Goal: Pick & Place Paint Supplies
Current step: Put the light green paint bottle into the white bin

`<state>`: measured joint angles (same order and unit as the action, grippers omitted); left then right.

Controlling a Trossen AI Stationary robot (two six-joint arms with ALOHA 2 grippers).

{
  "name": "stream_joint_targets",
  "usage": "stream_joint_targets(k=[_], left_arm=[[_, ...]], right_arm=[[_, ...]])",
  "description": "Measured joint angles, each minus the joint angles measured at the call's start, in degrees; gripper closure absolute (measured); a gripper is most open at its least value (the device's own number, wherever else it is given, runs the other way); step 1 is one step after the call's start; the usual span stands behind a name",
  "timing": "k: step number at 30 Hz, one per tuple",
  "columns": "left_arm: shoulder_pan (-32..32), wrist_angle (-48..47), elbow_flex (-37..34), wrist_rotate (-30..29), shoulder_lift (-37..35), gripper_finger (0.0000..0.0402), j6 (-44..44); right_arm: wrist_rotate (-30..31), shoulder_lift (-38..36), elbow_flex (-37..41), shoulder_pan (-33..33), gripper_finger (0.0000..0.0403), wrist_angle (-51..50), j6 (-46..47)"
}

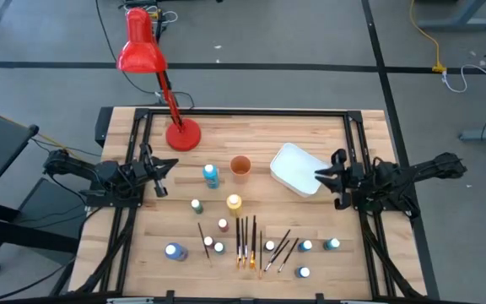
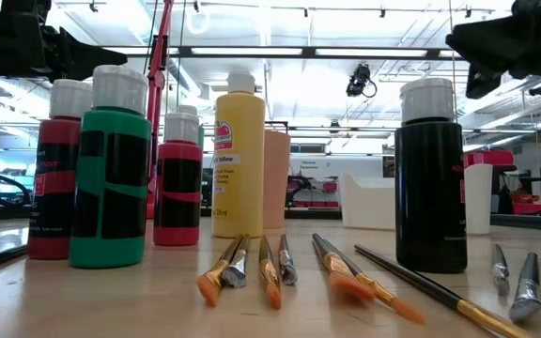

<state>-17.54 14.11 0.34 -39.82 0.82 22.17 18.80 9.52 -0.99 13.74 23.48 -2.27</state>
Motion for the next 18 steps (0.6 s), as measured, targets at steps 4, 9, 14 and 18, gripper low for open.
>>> stream_joint_targets(k=[4, 9, 14, 18], left_arm=[[0.0, 0.0, 0.0, 0.2, 0.0, 0.0386, -0.5], [0.0, 0.0, 0.0, 1.0, 0.0, 0.0386, -0.5], [0.0, 0.0, 0.0, 1.0, 0.0, 0.0386, -1.5], [0.0, -0.1, 0.0, 1.0, 0.0, 0.0386, -1.4]], right_arm=[[5.0, 0.0, 0.0, 0.0, 0.0325, -0.3, -2.6], [-1.3, 0.5, 0.0, 0.0, 0.0325, -0.3, -1.3], [-14.4, 2.1, 0.0, 0.0, 0.0319, 0.6, -1.2], [-20.7, 3.2, 0.0, 0.0, 0.0288, 1.7, 0.4]])
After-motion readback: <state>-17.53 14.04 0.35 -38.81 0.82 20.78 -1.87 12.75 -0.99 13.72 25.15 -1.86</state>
